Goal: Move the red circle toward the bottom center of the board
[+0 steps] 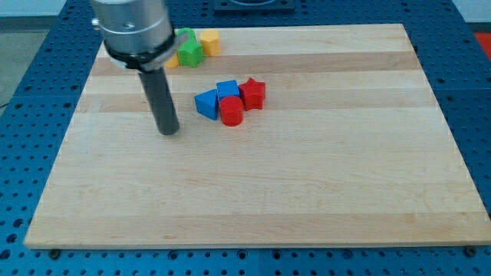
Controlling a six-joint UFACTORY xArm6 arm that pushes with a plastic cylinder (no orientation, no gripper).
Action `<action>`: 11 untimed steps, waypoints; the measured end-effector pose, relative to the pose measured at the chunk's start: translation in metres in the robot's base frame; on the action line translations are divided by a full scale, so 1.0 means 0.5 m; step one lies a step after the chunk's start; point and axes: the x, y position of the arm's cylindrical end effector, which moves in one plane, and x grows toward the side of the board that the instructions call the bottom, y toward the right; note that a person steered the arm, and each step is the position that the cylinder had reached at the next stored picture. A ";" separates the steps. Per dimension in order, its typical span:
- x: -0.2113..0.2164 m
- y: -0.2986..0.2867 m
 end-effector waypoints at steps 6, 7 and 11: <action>0.012 0.422; -0.018 0.383; 0.181 0.321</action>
